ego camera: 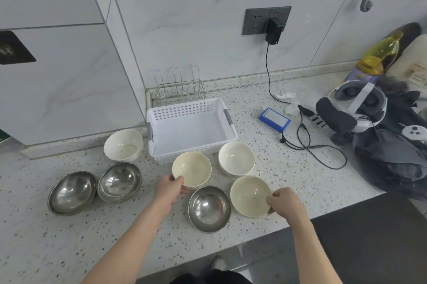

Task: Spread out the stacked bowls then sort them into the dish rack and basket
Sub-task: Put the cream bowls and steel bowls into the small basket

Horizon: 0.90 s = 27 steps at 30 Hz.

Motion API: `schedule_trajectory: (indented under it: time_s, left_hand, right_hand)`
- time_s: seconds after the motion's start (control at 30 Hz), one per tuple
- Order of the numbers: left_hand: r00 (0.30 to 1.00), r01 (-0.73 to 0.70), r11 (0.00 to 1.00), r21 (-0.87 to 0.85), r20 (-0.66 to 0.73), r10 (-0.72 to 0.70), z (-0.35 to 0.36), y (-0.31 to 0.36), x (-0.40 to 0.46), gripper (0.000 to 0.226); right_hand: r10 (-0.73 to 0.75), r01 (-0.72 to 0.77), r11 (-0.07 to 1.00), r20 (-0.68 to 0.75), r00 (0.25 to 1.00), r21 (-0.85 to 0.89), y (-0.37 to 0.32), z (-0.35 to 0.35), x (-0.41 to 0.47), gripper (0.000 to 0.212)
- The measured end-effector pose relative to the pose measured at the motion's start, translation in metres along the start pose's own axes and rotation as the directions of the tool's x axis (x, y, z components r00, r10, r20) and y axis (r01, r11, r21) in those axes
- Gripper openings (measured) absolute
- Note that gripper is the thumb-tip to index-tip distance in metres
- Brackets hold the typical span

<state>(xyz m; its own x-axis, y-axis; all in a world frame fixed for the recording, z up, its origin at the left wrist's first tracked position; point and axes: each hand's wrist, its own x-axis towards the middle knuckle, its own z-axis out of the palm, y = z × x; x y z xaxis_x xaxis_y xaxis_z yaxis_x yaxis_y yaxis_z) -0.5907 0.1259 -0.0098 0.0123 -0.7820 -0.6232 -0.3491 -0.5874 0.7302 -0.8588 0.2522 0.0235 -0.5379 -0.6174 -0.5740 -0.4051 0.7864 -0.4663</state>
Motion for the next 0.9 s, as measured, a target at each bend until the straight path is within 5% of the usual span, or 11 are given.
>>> schedule_trajectory:
  time_s: [0.13,0.27,0.47,0.63,0.9]
  left_hand:
    - [1.000,-0.022,1.000,-0.003,0.010,0.022,-0.021,-0.004,-0.008,0.017]
    - [0.997,-0.057,0.998,-0.023,0.045,0.058,-0.045,-0.003,-0.019,0.019]
    - [0.993,-0.088,0.986,-0.140,0.071,0.099,-0.081,0.013,-0.030,0.019]
    - [0.991,-0.116,0.976,-0.184,0.043,0.126,-0.106,0.028,-0.029,0.021]
    - [0.992,-0.125,0.963,-0.240,-0.023,0.123,-0.121,0.048,-0.017,0.019]
  right_hand:
    - [0.013,-0.031,0.971,-0.077,0.997,-0.236,-0.013,-0.021,-0.019,0.014]
    - [0.045,-0.080,0.955,-0.125,0.991,-0.286,-0.029,-0.040,-0.033,0.016]
    - [0.039,-0.040,0.999,-0.125,0.991,-0.003,-0.060,-0.044,-0.039,0.017]
    - [-0.026,0.080,0.933,-0.156,0.987,0.350,-0.093,-0.020,-0.037,0.021]
    - [-0.141,0.218,0.840,-0.189,0.972,0.497,-0.163,0.007,-0.003,0.023]
